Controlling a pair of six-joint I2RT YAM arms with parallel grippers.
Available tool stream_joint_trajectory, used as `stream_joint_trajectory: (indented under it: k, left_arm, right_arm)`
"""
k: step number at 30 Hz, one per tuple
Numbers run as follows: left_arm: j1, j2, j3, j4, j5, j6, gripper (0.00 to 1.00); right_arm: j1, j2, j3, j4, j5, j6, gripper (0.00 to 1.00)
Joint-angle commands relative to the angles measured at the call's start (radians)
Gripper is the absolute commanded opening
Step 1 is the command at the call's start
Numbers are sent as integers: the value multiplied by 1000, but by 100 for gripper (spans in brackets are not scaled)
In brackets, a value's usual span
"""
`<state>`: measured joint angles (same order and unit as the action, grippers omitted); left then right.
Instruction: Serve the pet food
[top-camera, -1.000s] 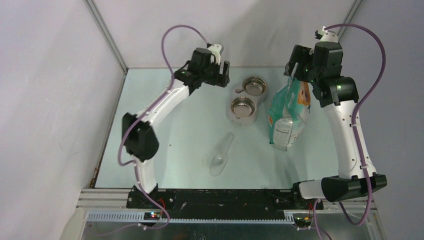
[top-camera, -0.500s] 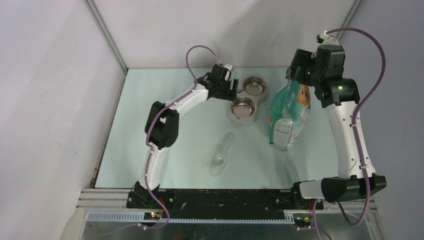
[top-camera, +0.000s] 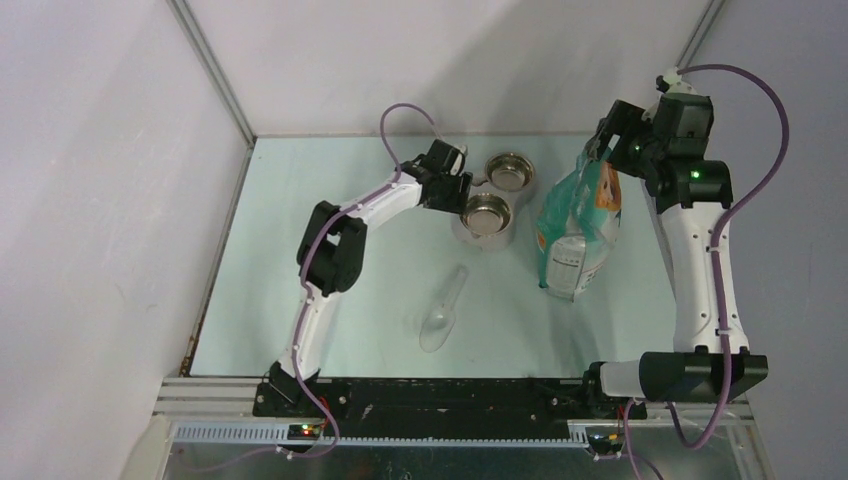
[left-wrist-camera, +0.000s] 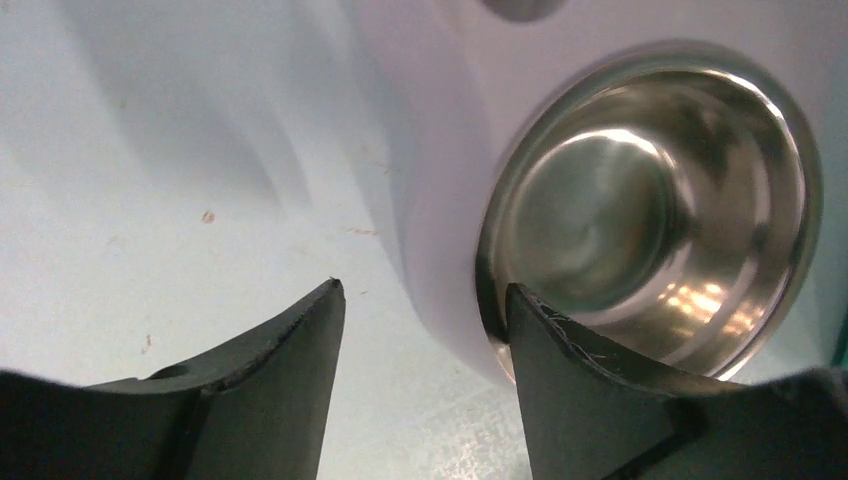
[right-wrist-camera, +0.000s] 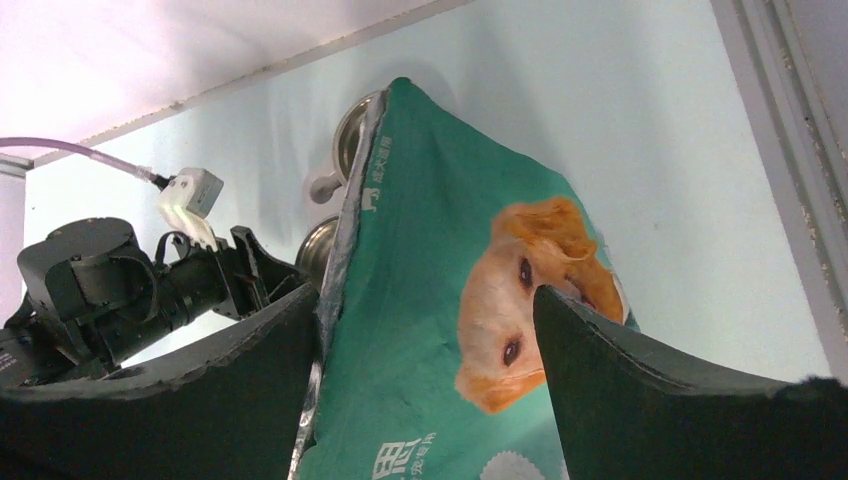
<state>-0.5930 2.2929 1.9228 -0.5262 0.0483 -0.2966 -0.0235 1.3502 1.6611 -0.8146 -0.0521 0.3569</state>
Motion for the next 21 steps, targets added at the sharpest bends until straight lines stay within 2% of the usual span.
stream_joint_trajectory:
  k: [1,6,12,17,21]
  left_arm:
    - [48,-94,-46,-49,-43,8,65]
    - [101,-197,-162,-62,-13,103,59]
    - [161,-301,-260,-177,-43,295,60]
    - [236,-436,-467,-151,-173,520,63]
    - [287,-478,-533,-96,-285,616,65]
  right_arm:
    - [-37,-13,31,16,-38,9,80]
    - [-60,-14,36,15,-31,-11,79]
    - [-79,-38,26,19,-16,-59,80]
    - [-87,-50,17,22,-38,-71,79]
    - [-87,-57,15,21,-32,-82,79]
